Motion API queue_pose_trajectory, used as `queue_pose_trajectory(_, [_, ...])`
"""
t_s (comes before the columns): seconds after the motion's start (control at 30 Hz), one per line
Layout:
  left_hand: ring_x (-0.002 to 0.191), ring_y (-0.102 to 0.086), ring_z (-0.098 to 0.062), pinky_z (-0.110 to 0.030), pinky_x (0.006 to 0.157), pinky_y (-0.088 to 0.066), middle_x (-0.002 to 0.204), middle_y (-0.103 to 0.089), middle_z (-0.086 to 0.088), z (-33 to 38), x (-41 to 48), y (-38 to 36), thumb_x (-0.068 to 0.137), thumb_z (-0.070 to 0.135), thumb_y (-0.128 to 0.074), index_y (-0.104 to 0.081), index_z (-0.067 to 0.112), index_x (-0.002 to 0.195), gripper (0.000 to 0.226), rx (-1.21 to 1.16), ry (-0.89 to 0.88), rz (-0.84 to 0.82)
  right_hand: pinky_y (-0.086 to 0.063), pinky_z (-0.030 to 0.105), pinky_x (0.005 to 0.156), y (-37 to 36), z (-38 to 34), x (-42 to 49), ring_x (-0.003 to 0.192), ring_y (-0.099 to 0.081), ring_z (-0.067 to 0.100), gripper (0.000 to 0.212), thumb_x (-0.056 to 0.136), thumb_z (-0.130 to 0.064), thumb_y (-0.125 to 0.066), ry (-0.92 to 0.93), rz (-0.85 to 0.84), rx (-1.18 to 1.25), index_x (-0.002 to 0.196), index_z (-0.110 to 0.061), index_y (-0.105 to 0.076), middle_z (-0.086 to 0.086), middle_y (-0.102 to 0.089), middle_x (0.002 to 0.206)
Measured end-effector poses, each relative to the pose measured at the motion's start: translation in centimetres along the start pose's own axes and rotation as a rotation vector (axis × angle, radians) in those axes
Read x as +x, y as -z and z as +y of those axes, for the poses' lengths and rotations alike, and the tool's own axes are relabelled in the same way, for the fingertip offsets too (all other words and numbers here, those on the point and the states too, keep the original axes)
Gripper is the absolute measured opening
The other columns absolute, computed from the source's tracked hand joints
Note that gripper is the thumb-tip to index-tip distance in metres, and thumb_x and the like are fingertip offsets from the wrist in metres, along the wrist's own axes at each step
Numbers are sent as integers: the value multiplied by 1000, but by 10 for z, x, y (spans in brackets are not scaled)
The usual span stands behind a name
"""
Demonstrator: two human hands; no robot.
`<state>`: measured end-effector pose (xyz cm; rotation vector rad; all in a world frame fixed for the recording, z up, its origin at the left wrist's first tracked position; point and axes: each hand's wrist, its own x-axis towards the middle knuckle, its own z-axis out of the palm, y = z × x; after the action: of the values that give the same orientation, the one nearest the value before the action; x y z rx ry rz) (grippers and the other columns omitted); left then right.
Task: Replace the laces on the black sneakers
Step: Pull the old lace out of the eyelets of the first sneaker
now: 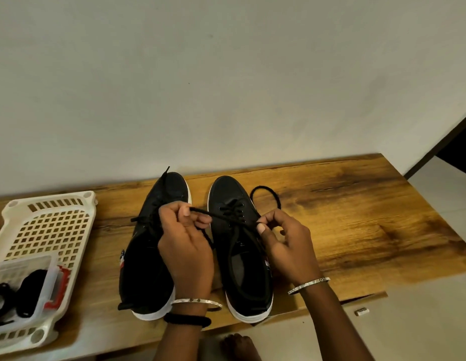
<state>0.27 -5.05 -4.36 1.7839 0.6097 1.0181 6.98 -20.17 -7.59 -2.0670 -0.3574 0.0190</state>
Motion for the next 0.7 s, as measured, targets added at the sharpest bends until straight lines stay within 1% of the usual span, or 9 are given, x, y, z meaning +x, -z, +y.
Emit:
queue_pose_trajectory(0.07, [82, -63, -10, -7, 71, -42, 90, -67, 2, -3, 2, 4, 105, 23, -41, -53, 15, 105, 14, 126, -69, 30, -42, 8, 71, 1, -4, -1, 84, -63, 1, 13, 90, -14, -70, -5, 15, 22, 85, -26, -68, -14, -69, 81])
queue_pose_trajectory(0.1, [93, -60, -17, -11, 78, -41, 99, -66, 0, -5, 1, 4, 104, 18, -45, -56, 14, 109, 13, 233, -108, 31, -42, 6, 69, 1, -7, -1, 81, -64, 0, 13, 90, -12, -71, -15, 25, 45, 85, -24, -69, -13, -69, 79])
queue_pose_trajectory(0.2, [119, -48, -27, -41, 90, -36, 123, -60, -1, -5, -5, 1, 98, 16, -54, -64, 21, 115, 21, 528, -218, -18, -46, 7, 65, 0, -10, -1, 76, -64, 0, 13, 90, -10, -71, -31, 59, 86, 88, -23, -71, -10, -69, 75])
queue_pose_trajectory(0.3, [124, -45, -20, -35, 92, -26, 126, -57, 11, -9, -7, 0, 93, 25, -56, -68, 36, 109, 23, 551, -342, -281, -47, 11, 61, -1, -10, -1, 76, -65, 1, 14, 90, -11, -71, -38, 77, 94, 90, -24, -71, -10, -69, 76])
queue_pose_trajectory(0.4, [130, -40, -14, -33, 95, -21, 132, -53, 17, -16, -8, 0, 95, 37, -45, -64, 47, 113, 28, 586, -334, -487, -49, 13, 60, -2, -12, -2, 77, -65, 2, 14, 90, -11, -71, -33, 91, 104, 90, -25, -71, -11, -69, 77])
queue_pose_trajectory(0.47, [128, -40, -12, -31, 93, -20, 130, -54, 17, -18, -6, 1, 98, 39, -48, -64, 45, 110, 21, 573, -316, -486, -49, 12, 64, -2, -14, -2, 80, -65, 1, 14, 90, -11, -71, -23, 95, 101, 89, -25, -71, -12, -70, 79])
queue_pose_trajectory(0.57, [109, -49, -12, -29, 85, -24, 109, -58, 15, -18, -4, 1, 95, 34, -60, -61, 33, 96, 2, 537, -292, -392, -46, 8, 72, -3, -15, -2, 84, -65, 1, 16, 88, -8, -71, 6, 111, 87, 89, -24, -72, -14, -70, 82])
queue_pose_trajectory(0.63, [92, -52, -12, -25, 77, -31, 97, -54, 11, -16, -3, 0, 96, 25, -61, -57, 24, 92, 5, 449, -216, -284, -44, 6, 74, -3, -15, -2, 85, -65, 3, 17, 87, -7, -72, 18, 126, 88, 87, -24, -72, -15, -70, 82])
queue_pose_trajectory(0.7, [85, -53, -14, -15, 71, -33, 98, -52, 6, -13, -3, 0, 96, 14, -60, -56, 16, 98, 5, 357, -131, -166, -42, 4, 74, -2, -16, -3, 85, -65, 4, 17, 87, -7, -72, 19, 133, 89, 86, -24, -72, -14, -70, 82])
